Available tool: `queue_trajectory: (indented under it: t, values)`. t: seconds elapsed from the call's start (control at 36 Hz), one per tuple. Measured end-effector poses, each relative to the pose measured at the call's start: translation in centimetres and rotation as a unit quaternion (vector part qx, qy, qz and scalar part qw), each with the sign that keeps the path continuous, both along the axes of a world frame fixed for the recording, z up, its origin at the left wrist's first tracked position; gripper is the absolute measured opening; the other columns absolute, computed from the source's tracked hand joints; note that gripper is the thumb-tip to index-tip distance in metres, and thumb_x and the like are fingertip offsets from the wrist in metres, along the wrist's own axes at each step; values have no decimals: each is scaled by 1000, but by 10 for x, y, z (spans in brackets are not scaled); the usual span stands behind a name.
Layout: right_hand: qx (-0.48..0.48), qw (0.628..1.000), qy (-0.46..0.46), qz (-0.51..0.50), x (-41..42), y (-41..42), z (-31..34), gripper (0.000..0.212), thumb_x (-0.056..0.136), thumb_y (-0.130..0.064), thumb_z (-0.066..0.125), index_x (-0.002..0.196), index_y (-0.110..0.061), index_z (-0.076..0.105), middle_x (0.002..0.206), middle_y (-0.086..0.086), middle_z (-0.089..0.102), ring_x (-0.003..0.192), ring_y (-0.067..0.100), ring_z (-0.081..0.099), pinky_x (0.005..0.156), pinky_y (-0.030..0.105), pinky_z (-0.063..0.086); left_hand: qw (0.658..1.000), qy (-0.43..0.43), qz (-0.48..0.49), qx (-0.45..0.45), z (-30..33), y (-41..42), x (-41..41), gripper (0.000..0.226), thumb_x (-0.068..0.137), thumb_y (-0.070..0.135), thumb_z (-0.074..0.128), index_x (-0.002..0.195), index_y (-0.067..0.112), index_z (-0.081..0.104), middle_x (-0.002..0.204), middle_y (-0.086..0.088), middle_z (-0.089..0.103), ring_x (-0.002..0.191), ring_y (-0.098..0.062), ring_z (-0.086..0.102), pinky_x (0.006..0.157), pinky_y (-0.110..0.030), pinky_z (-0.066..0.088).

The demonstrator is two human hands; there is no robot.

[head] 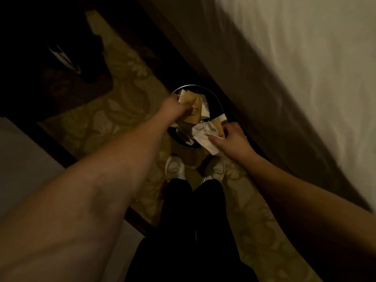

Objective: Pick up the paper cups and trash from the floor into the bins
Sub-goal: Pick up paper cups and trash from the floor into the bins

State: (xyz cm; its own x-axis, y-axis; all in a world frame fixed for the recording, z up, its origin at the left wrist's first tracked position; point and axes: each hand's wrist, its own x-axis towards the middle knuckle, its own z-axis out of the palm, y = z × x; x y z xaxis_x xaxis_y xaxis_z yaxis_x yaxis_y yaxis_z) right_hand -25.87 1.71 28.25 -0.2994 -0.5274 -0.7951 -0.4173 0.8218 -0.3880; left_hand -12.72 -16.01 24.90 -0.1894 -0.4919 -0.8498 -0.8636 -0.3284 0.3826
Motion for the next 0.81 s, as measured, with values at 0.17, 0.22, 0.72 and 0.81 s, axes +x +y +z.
queue_trajectory:
  t: [0.17, 0.22, 0.72, 0.81]
  values:
    - [-44, 998, 13, 52, 2, -26, -49, 55, 81, -55, 73, 117, -17, 59, 135, 6, 45, 125, 25, 45, 105, 42, 36, 999, -3, -33, 20, -32, -16, -11, 80, 82, 47, 76, 147, 18, 41, 139, -7, 56, 118, -26, 60, 92, -36, 53]
    - [-44, 998, -13, 34, 5, -29, -60, 72, 77, -50, 79, 134, -17, 51, 149, 7, 34, 136, 28, 39, 110, 45, 37, 999, -15, -51, 10, -36, -14, -13, 85, 84, 53, 72, 151, 17, 34, 145, -7, 50, 123, -27, 56, 88, -33, 48]
    - [-25, 993, 101, 51, 16, -19, -70, 74, 90, -30, 67, 152, -17, 29, 158, 9, 20, 142, 31, 25, 110, 45, 39, 897, -6, -340, -283, -24, 37, 11, 57, 96, 25, 55, 148, 11, 39, 157, -12, 32, 140, -32, 33, 109, -45, 38]
    - [-50, 994, 86, 37, 10, -24, -74, 77, 91, -31, 65, 155, -18, 25, 161, 8, 19, 144, 30, 25, 111, 46, 37, 864, -22, -444, -236, -27, 37, 3, 64, 101, 29, 47, 157, 15, 19, 165, -6, 14, 148, -34, 19, 115, -48, 30]
